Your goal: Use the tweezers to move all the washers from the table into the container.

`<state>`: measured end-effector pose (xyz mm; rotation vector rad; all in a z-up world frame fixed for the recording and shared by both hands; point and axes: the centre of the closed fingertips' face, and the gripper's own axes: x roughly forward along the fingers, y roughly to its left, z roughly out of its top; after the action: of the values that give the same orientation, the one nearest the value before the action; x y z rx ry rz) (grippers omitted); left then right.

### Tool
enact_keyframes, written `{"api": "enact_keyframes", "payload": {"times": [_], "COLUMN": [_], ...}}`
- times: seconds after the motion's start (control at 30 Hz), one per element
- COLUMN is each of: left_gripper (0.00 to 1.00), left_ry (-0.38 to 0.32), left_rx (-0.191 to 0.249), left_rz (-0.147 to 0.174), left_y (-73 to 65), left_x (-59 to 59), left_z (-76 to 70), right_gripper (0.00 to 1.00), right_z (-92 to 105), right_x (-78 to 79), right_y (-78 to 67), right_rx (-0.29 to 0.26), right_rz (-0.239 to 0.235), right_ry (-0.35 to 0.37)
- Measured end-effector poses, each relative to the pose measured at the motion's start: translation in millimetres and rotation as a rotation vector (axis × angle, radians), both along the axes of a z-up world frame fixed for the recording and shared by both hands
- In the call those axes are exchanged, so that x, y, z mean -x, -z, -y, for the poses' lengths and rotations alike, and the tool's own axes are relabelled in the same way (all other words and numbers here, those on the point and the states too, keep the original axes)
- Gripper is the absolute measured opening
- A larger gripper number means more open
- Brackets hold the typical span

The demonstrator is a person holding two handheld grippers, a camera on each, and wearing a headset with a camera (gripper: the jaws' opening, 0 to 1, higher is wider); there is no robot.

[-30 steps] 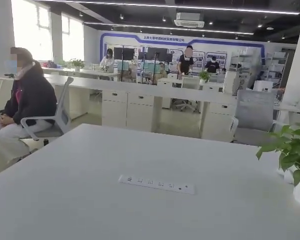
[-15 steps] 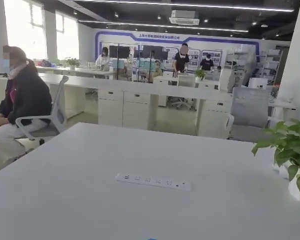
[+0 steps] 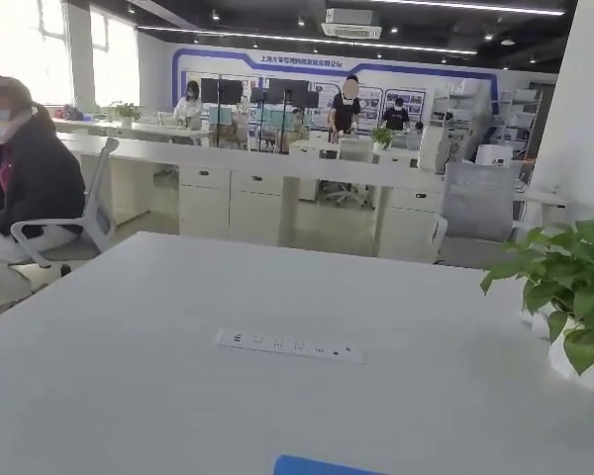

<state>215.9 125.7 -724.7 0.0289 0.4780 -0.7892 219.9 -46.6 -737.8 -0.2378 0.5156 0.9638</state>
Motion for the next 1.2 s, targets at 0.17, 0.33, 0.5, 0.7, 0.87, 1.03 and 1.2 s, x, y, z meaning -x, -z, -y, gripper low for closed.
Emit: {"api": "enact_keyframes", "payload": {"times": [0.17, 0.33, 0.5, 0.7, 0.87, 1.03, 1.2], "left_gripper": [0.38, 0.36, 0.33, 0.26, 0.14, 0.10, 0.03], "left_ry": [0.134, 0.232, 0.306, 0.362, 0.394, 0.410, 0.435], "left_rx": [-0.091, -0.253, -0.311, -0.388, -0.433, -0.452, -0.498], "left_rz": [-0.086, -0.164, -0.191, -0.215, -0.234, -0.232, -0.223], "left_y": [28.8, 64.4, 81.8, 99.9, 116.5, 125.4, 133.4], "left_x": [10.1, 19.9, 27.2, 30.4, 27.7, 22.4, 19.7], "left_z": [18.0, 23.3, 34.2, 41.5, 47.7, 53.2, 56.7], "right_gripper": [0.29, 0.28, 0.27, 0.25, 0.25, 0.25, 0.28], "right_z": [-14.3, -21.6, -24.3, -18.1, -20.1, -23.3, -20.3], "right_x": [5.6, 13.7, 19.0, 20.6, 18.1, 17.2, 13.2], "right_y": [17.4, 36.7, 51.2, 64.2, 68.5, 69.0, 68.7], "right_rx": [0.113, 0.243, 0.338, 0.456, 0.503, 0.509, 0.519], "right_rz": [-0.027, -0.049, -0.065, -0.080, -0.069, -0.066, -0.049], "right_ry": [-0.123, -0.254, -0.342, -0.425, -0.449, -0.460, -0.445]}}
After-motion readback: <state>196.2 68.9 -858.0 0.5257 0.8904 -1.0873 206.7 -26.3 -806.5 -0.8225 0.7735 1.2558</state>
